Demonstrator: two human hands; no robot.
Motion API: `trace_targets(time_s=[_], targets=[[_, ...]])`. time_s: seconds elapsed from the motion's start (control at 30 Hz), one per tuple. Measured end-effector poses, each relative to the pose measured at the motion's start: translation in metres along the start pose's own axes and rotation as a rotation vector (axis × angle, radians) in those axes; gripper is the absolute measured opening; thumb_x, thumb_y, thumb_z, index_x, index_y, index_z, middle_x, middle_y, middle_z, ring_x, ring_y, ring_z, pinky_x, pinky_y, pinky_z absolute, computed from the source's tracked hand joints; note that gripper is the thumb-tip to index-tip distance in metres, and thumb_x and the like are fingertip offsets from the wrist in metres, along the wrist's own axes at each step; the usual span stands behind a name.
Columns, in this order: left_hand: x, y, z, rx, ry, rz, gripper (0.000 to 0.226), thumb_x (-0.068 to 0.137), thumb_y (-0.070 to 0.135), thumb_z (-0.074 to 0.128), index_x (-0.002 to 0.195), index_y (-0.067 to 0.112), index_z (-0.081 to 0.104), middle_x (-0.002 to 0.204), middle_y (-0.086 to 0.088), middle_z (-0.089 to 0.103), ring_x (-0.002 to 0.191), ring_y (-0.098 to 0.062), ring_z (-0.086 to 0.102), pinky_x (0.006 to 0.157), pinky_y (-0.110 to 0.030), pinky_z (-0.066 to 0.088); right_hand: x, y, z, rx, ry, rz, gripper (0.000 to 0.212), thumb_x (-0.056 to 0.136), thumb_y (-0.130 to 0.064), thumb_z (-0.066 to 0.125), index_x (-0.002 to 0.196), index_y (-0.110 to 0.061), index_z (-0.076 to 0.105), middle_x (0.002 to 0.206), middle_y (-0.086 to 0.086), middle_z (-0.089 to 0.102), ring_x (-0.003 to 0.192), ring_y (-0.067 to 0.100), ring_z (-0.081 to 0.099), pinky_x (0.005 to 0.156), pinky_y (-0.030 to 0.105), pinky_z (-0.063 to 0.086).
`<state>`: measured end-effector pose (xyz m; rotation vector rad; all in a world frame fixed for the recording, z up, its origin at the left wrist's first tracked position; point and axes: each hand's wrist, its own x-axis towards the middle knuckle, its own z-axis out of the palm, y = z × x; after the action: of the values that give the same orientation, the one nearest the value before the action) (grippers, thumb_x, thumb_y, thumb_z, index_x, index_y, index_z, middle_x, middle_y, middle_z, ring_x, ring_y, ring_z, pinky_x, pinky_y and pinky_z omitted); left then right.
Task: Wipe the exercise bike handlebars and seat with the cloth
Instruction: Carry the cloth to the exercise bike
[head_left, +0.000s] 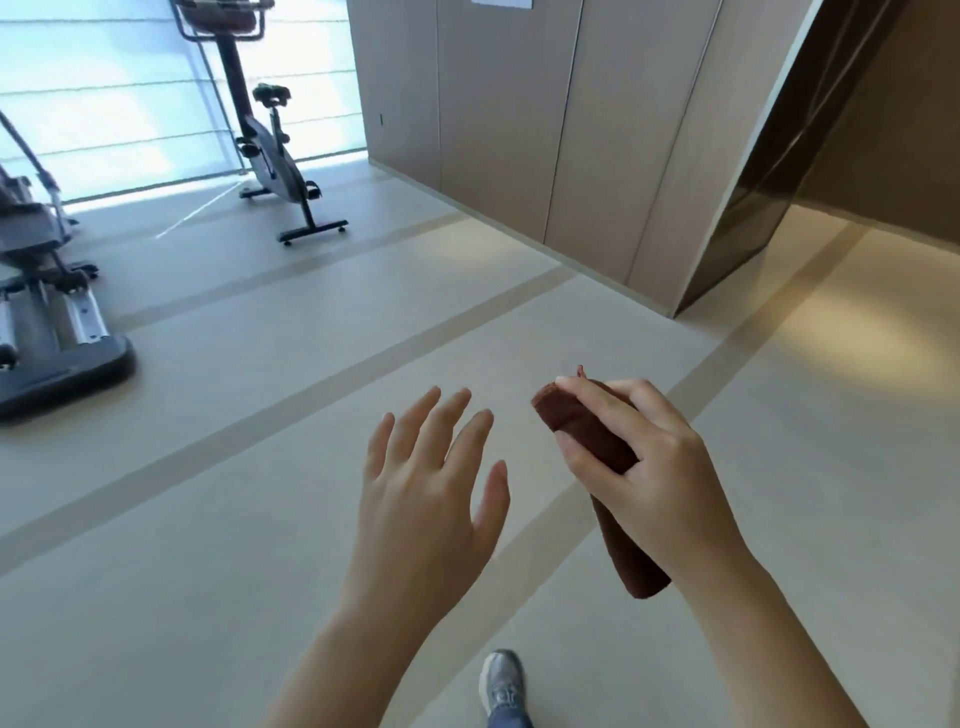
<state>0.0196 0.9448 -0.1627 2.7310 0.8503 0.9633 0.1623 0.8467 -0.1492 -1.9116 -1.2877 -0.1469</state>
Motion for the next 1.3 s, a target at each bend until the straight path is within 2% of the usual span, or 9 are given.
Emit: trace_targets(time_s=[0.17, 0.3, 0.37, 0.5, 0.6, 0.77, 1.0, 1.2, 1.3], targets=[[0.077, -0.048, 0.030, 0.138, 0.024, -0.019, 0.039, 0.085, 0.031, 0.043, 0.111, 0.009, 0.062, 0.122, -0.013, 0.060, 0.119, -0.032, 0.051, 0.099, -0.052, 0.035, 0.094, 0.032, 0.050, 0.088, -0.008, -0.063, 0.039, 0.083, -0.037, 0.057, 0.121, -0.029, 0.058, 0.101, -0.001, 0.057, 0.093, 0.019, 0.056, 0.079, 0.036, 0.053], [0.150, -0.075, 0.047, 0.199, 0.066, -0.063, 0.034, 0.081, 0.023, 0.062, 0.112, 0.008, 0.061, 0.122, -0.014, 0.060, 0.119, -0.034, 0.050, 0.101, -0.051, 0.029, 0.177, 0.057, 0.069, 0.125, -0.030, -0.108, 0.039, 0.084, -0.037, 0.058, 0.122, -0.026, 0.058, 0.103, 0.000, 0.058, 0.093, 0.019, 0.057, 0.080, 0.031, 0.052], [0.179, -0.088, 0.059, 0.217, 0.081, -0.094, 0.037, 0.078, 0.020, 0.067, 0.112, 0.007, 0.062, 0.121, -0.015, 0.060, 0.118, -0.035, 0.051, 0.100, -0.053, 0.031, 0.216, 0.067, 0.078, 0.145, -0.036, -0.134, 0.040, 0.082, -0.037, 0.056, 0.121, -0.028, 0.058, 0.102, -0.001, 0.058, 0.091, 0.019, 0.057, 0.078, 0.026, 0.050], [0.228, -0.116, 0.087, 0.223, 0.087, -0.165, 0.037, 0.076, 0.017, 0.069, 0.111, 0.006, 0.062, 0.119, -0.016, 0.061, 0.117, -0.036, 0.052, 0.097, -0.055, 0.035, 0.282, 0.086, 0.106, 0.166, -0.061, -0.168, 0.040, 0.081, -0.036, 0.057, 0.120, -0.028, 0.059, 0.101, -0.001, 0.058, 0.091, 0.019, 0.057, 0.079, 0.029, 0.051], [0.260, -0.138, 0.106, 0.218, 0.079, -0.175, 0.035, 0.079, 0.019, 0.066, 0.111, 0.006, 0.061, 0.120, -0.016, 0.061, 0.117, -0.035, 0.052, 0.098, -0.054, 0.035, 0.316, 0.100, 0.130, 0.192, -0.106, -0.166, 0.039, 0.081, -0.036, 0.057, 0.120, -0.029, 0.059, 0.100, -0.001, 0.058, 0.090, 0.019, 0.057, 0.078, 0.032, 0.052], [0.318, -0.186, 0.143, 0.187, 0.071, -0.178, 0.039, 0.084, 0.029, 0.042, 0.110, 0.008, 0.061, 0.119, -0.014, 0.061, 0.116, -0.033, 0.053, 0.096, -0.053, 0.037, 0.374, 0.126, 0.179, 0.186, -0.122, -0.137, 0.039, 0.079, -0.035, 0.058, 0.118, -0.030, 0.061, 0.099, -0.002, 0.059, 0.091, 0.019, 0.056, 0.078, 0.029, 0.049], [0.420, -0.293, 0.196, 0.173, 0.102, -0.166, 0.039, 0.084, 0.029, 0.042, 0.110, 0.007, 0.062, 0.119, -0.014, 0.062, 0.116, -0.033, 0.054, 0.095, -0.053, 0.038, 0.498, 0.140, 0.269, 0.146, -0.149, -0.147, 0.039, 0.080, -0.038, 0.057, 0.118, -0.033, 0.059, 0.100, -0.003, 0.057, 0.091, 0.017, 0.054, 0.077, 0.028, 0.049], [0.523, -0.403, 0.205, 0.197, 0.157, -0.200, 0.040, 0.085, 0.029, 0.041, 0.113, 0.008, 0.060, 0.120, -0.013, 0.061, 0.117, -0.032, 0.053, 0.097, -0.052, 0.037, 0.634, 0.122, 0.354, 0.191, -0.232, -0.176, 0.038, 0.082, -0.041, 0.058, 0.120, -0.038, 0.057, 0.101, -0.009, 0.054, 0.093, 0.015, 0.055, 0.077, 0.025, 0.049], [0.564, -0.453, 0.210, 0.218, 0.188, -0.255, 0.040, 0.085, 0.029, 0.041, 0.112, 0.008, 0.060, 0.120, -0.013, 0.061, 0.117, -0.032, 0.053, 0.097, -0.052, 0.037, 0.690, 0.118, 0.396, 0.204, -0.255, -0.219, 0.038, 0.083, -0.039, 0.061, 0.120, -0.038, 0.056, 0.101, -0.009, 0.054, 0.094, 0.014, 0.055, 0.077, 0.029, 0.051]])
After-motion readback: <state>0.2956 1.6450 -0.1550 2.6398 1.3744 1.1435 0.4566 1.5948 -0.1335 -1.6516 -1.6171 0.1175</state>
